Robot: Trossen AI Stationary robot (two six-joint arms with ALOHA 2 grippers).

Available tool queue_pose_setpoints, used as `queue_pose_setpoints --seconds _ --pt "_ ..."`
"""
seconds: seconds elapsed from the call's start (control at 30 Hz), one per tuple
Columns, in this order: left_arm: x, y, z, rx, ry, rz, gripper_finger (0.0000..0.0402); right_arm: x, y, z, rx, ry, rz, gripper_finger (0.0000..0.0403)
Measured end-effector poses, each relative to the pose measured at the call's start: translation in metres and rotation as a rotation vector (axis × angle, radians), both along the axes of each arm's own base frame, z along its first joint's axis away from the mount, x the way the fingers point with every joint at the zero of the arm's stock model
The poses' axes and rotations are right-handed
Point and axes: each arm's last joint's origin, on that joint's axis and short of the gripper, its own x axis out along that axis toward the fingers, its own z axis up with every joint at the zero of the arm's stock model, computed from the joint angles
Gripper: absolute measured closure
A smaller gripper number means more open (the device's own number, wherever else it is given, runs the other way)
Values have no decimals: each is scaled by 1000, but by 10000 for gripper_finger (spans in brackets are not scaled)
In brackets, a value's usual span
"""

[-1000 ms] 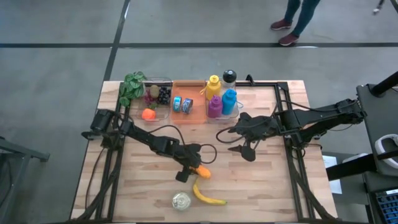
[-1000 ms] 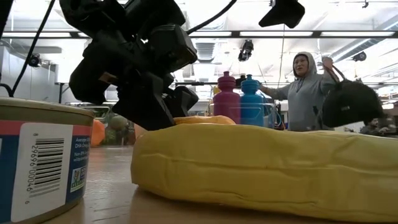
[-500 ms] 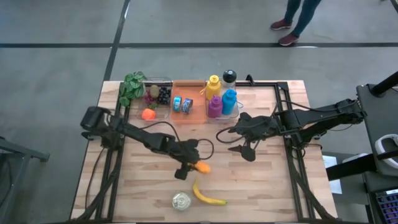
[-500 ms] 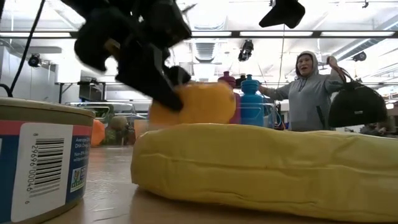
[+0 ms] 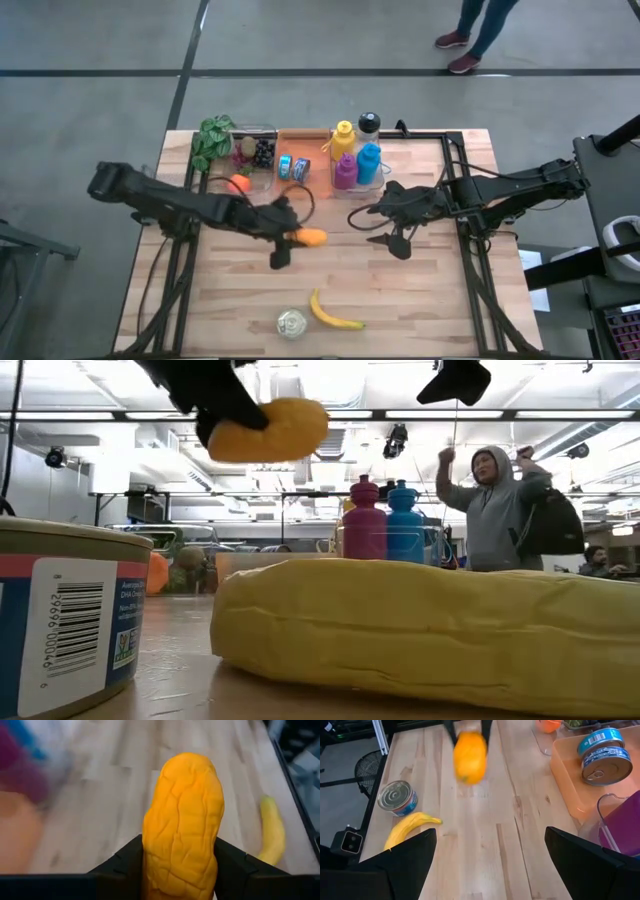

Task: Pick & Place Food Item
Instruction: Put the yellow mango into the left transparent bin

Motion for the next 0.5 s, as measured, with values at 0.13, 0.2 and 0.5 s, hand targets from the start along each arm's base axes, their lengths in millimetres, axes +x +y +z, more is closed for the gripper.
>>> queue_pose_setpoints --seconds 0.13,0.2,0.5 --pt "-19 8 19 9 -18 139 228 0 0 0 0 2 0 33" --pt "-27 12 26 -2 -30 216 228 0 0 0 0 1 1 33" --pt "-54 23 38 -102 -27 487 228 0 0 0 0 0 0 33"
